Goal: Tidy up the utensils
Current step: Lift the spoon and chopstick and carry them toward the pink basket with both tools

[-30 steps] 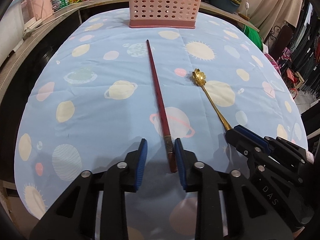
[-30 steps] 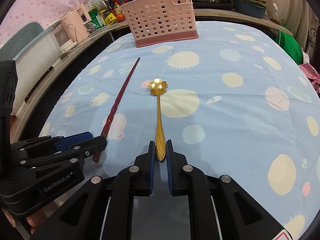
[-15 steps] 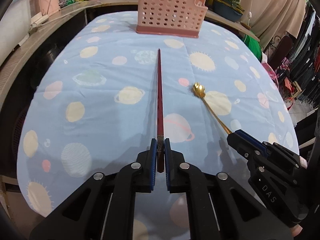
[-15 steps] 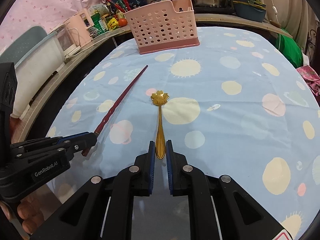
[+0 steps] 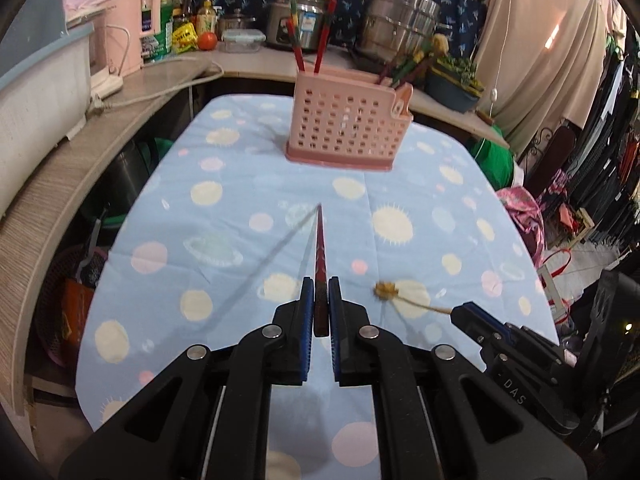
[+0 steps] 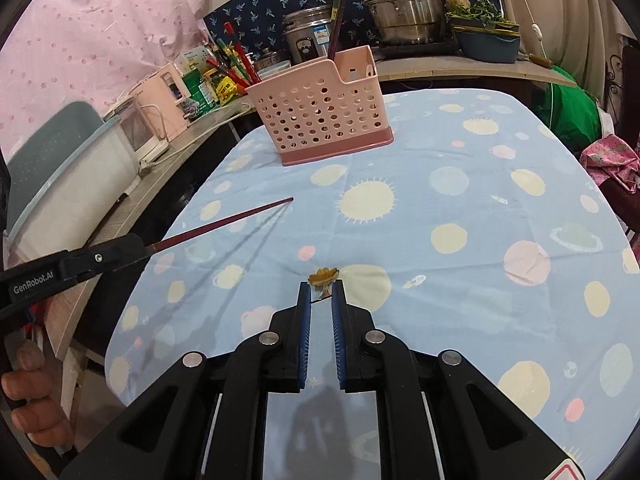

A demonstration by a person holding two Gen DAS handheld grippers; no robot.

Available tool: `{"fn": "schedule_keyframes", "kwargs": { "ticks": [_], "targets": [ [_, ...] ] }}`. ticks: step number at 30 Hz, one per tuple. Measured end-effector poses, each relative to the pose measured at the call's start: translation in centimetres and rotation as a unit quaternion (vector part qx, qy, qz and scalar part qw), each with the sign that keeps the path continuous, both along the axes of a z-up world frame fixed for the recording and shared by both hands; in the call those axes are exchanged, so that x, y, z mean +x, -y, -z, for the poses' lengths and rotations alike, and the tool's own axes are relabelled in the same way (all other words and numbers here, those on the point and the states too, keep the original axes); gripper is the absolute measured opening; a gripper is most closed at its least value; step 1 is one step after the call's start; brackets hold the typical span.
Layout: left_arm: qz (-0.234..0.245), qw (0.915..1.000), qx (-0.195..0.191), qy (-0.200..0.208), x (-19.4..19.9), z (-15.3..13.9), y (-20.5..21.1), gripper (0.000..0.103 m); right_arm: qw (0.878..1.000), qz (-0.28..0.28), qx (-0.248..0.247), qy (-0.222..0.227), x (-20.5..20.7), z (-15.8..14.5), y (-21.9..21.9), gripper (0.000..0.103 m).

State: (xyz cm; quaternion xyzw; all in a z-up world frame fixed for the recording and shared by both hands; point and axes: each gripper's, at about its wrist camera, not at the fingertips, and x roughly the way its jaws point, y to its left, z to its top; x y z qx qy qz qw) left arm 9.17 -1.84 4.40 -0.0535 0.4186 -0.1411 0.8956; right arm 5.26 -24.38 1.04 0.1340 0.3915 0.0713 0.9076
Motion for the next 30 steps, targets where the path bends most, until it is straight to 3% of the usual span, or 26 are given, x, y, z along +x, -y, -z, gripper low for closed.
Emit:
{"fn": "schedule_keyframes", "kwargs": {
  "ticks": [6, 17, 30],
  "targets": [
    [-0.009, 0.9992, -0.009, 0.037, 1.0, -3.1, -0.4, 0.007, 1.000, 0.003, 0.006, 0.019, 1.1, -1.7, 0.5, 0.002],
    [-0.024, 0.9960, -0.011, 0.085, 3.0, -7.0, -1.0, 0.007, 0.999, 0.009, 0.009, 0.030, 2.0, -2.7, 1.2, 0.002],
    [-0.018, 0.9870, -0.009, 0.159, 5.5, -13.2, -0.2, 0.007, 0.997, 0.013, 0.007, 0.073, 4.7, -6.9, 2.0, 0.002]
  ]
}}
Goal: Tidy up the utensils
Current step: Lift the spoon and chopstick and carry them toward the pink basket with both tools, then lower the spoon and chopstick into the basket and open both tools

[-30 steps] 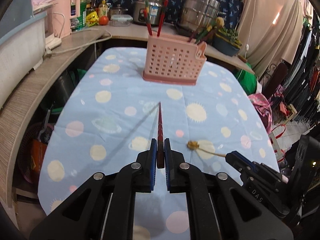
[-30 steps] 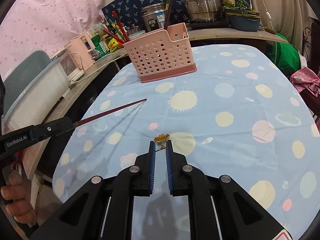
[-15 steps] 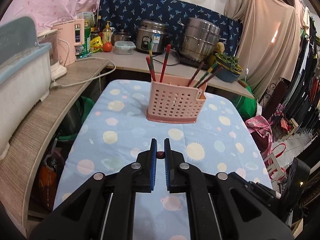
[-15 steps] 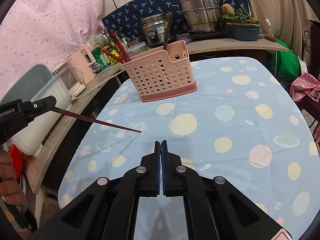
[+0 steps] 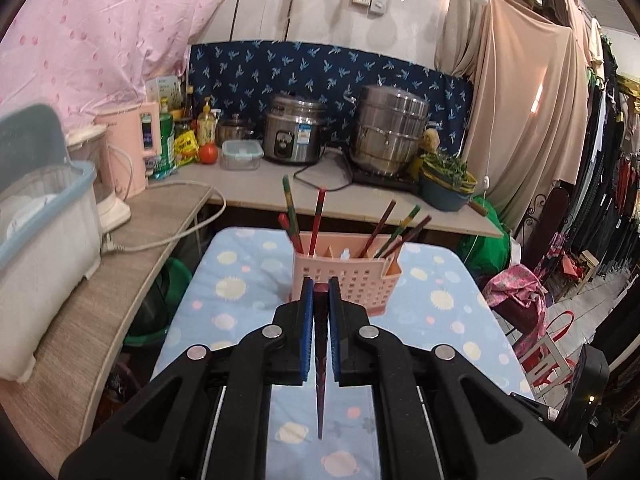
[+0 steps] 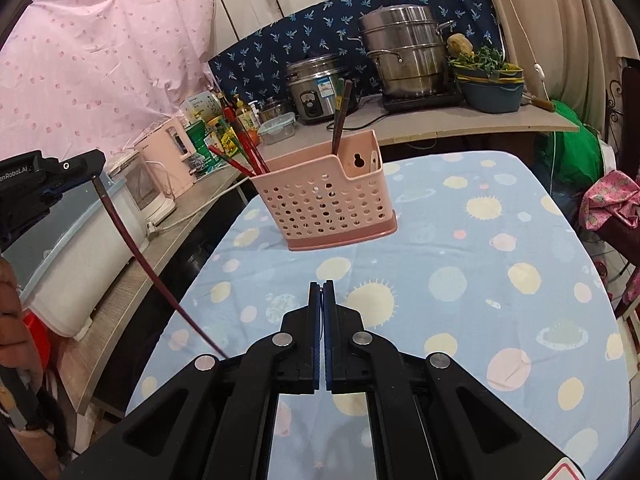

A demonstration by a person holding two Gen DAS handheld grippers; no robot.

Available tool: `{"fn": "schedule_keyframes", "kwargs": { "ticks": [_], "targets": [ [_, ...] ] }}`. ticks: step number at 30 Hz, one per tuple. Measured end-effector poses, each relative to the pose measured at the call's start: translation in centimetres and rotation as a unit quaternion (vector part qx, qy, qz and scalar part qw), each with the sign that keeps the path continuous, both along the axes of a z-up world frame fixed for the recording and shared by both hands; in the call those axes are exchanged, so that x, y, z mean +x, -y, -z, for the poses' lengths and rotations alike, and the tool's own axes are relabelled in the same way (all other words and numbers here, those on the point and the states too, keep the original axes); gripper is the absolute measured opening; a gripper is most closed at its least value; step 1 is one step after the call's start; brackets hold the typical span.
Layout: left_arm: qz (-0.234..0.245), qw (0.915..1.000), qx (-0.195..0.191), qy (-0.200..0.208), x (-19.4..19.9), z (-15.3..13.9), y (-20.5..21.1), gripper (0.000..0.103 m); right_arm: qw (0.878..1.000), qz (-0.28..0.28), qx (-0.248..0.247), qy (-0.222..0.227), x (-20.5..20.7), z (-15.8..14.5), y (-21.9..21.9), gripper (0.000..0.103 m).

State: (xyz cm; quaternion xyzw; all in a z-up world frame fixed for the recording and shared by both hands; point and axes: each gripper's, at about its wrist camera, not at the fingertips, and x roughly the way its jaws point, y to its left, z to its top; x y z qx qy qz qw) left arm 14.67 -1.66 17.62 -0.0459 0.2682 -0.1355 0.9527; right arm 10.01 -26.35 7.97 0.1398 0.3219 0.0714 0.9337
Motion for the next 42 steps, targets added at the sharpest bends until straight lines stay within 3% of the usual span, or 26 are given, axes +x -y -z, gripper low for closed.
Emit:
{"fn": "schedule_keyframes", "kwargs": {
  "ticks": [12, 19, 24, 30, 35, 42],
  "targets": [
    [0.017, 0.9955, -0.015, 0.092, 5.2, -8.3, 3.5, 0.007, 0.997, 0.020, -0.003, 0.073, 7.2, -7.1, 1.3, 0.002],
    [0.011, 0.9922, -0.015, 0.123, 9.5, -10.8, 5.0, 0.007, 0.995, 0.027, -0.013, 0.095, 12.6, -9.5, 0.9, 0.002],
    [-0.002, 0.9922, 0.000, 0.125, 12.8, -10.2, 5.3, 0.007, 0.996, 0.026, -0.023, 0.087, 16.7, -9.1, 0.5, 0.002],
    [-0.009, 0.9946, 0.006, 0.104, 16.2, -7.9, 5.1, 0.007, 0.997, 0.022, -0.035, 0.058, 20.3, -6.6, -0.4, 0.002],
    [-0.013, 0.9967, 0.008, 0.079, 18.0, -5.6, 4.9, 0.007, 0.998, 0.022, -0.038, 0.034, 21.7, -4.3, -0.7, 0.002],
    [-0.011, 0.9976, 0.009, 0.067, 18.7, -4.1, 5.1, 0.007, 0.999, 0.017, -0.038, 0.028, 21.9, -3.5, -1.2, 0.005]
  ]
}}
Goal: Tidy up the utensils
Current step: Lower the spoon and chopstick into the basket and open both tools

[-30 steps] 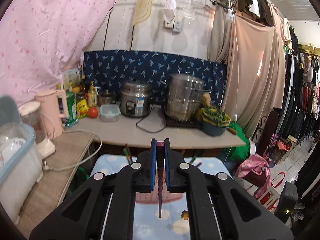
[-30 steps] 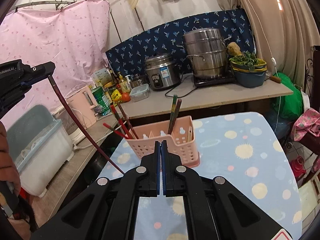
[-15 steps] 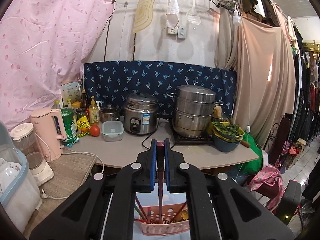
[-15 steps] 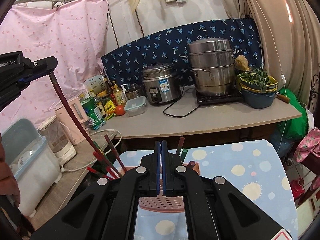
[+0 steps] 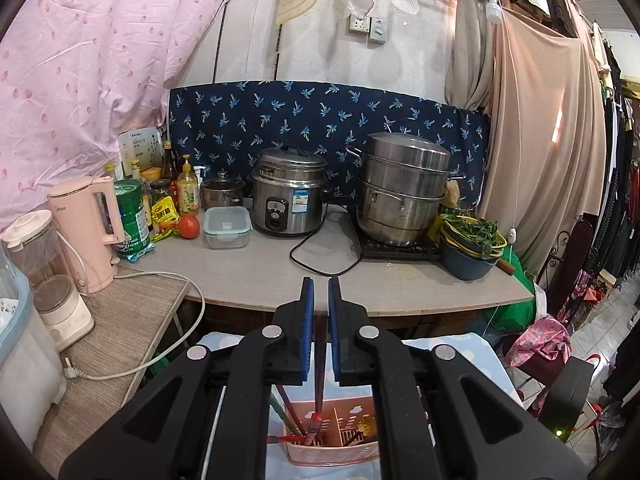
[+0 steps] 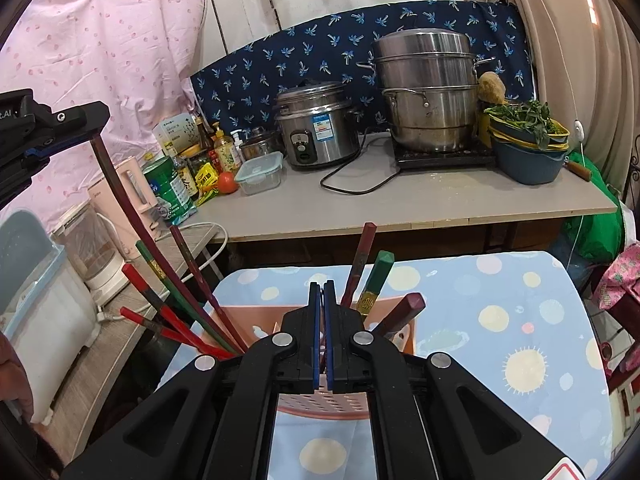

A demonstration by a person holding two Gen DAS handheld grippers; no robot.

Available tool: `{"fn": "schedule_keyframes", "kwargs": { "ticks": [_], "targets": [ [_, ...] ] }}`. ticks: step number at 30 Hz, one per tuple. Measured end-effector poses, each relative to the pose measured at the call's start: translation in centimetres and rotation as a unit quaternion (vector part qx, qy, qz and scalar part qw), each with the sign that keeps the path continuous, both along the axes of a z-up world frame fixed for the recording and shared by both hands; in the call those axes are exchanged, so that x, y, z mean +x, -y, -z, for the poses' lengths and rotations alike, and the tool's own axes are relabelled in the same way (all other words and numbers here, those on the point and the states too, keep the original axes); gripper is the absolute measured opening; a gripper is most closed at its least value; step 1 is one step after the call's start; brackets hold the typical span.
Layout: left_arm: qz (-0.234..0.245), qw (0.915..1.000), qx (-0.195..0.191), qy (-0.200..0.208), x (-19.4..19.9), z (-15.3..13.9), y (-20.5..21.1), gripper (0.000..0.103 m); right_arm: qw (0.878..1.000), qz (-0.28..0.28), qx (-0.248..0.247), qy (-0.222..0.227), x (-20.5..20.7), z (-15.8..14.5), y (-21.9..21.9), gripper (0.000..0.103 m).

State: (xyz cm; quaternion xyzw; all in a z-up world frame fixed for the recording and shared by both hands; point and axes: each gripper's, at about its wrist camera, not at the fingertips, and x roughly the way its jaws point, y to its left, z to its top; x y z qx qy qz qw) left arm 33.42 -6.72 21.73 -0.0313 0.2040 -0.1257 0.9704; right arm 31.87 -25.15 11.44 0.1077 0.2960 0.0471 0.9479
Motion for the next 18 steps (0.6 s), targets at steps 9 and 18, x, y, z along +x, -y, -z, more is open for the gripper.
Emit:
{"fn": "schedule_keyframes", "kwargs": {
  "ticks": [9, 18],
  "targets": [
    [-0.003, 1.0000, 0.001, 0.000, -0.4, 0.2, -0.1, 0.007, 1.000, -0.002, 0.003, 0.010, -1.4, -0.8, 0.1, 0.007],
    [-0.002, 1.0000, 0.009, -0.001, -4.0, 0.6, -0.8, 0.007, 1.000, -0.011, 0.007, 0.009, -4.6, -1.1, -0.1, 0.007]
  ]
}}
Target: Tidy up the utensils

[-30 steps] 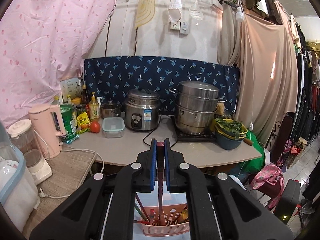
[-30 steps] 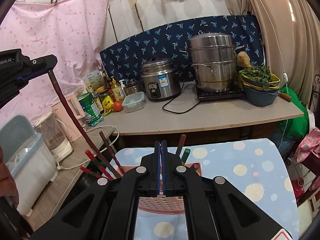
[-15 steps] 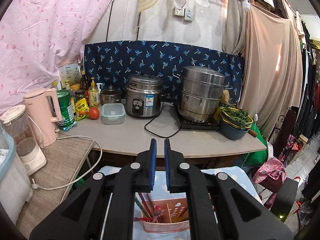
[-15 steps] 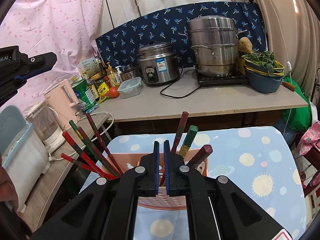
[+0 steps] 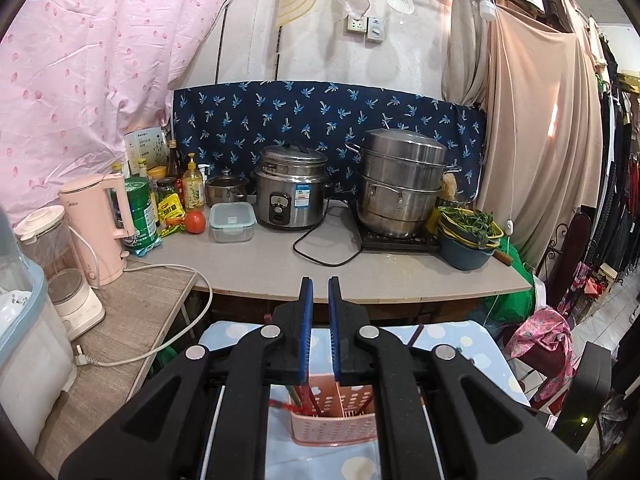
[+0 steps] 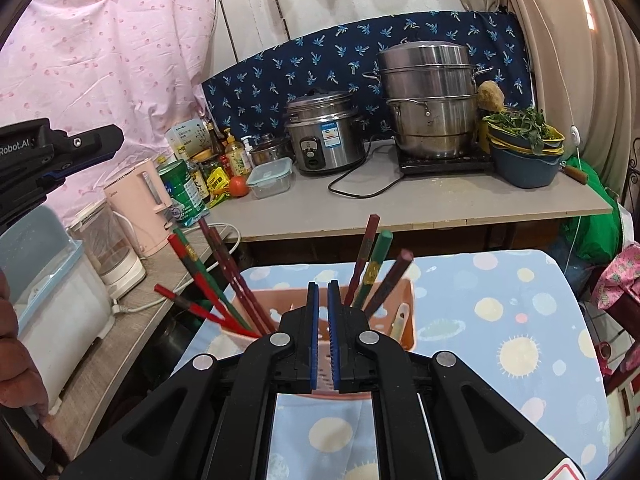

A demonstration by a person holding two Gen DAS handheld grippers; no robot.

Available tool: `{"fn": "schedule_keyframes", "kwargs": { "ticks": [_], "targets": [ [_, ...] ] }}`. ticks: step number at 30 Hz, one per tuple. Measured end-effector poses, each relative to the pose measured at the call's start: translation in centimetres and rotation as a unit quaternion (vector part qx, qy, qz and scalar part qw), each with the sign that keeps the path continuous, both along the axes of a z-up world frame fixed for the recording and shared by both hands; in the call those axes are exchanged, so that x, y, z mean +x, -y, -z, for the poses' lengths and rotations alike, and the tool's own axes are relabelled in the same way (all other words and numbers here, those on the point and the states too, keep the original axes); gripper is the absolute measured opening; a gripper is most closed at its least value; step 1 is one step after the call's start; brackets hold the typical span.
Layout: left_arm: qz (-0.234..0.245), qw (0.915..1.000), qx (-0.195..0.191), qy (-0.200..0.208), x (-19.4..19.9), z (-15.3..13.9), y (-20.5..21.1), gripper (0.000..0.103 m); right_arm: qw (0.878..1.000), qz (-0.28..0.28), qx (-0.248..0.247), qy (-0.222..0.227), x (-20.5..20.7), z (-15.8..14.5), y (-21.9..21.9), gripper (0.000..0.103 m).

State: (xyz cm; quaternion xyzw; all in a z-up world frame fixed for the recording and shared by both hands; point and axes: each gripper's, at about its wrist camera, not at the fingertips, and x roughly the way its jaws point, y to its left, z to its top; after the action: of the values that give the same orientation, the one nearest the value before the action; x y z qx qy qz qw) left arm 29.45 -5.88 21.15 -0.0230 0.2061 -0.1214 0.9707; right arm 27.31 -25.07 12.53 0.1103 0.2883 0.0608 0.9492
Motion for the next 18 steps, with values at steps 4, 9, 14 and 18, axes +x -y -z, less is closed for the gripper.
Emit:
{"fn": "schedule_keyframes", "kwargs": {
  "ticks": [4, 9, 14, 18],
  "targets": [
    [-0.003, 0.9999, 0.006, -0.011, -1.7, 0.9, -0.4, 0.007, 1.000, -0.006, 0.001, -0.008, -2.1, 0.5, -0.3, 0.007],
    [-0.009, 0.9991, 0.015, -0.038, -3.6, 3.0, -0.9, 0.007, 1.000, -0.013, -0.006, -0.015, -4.8, 1.2, -0.8, 0.007],
    [-0.017, 0.9973, 0.029, -0.065, -5.5, 5.3, -1.1, 0.007, 1.000, -0.014, -0.009, -0.019, -7.1, 1.8, -1.0, 0.007],
    [-0.019, 0.9959, 0.037, -0.081, -6.7, 6.6, -1.0, 0.007, 1.000, -0.013, -0.012, -0.025, -8.7, 2.3, -1.1, 0.007]
  ]
}}
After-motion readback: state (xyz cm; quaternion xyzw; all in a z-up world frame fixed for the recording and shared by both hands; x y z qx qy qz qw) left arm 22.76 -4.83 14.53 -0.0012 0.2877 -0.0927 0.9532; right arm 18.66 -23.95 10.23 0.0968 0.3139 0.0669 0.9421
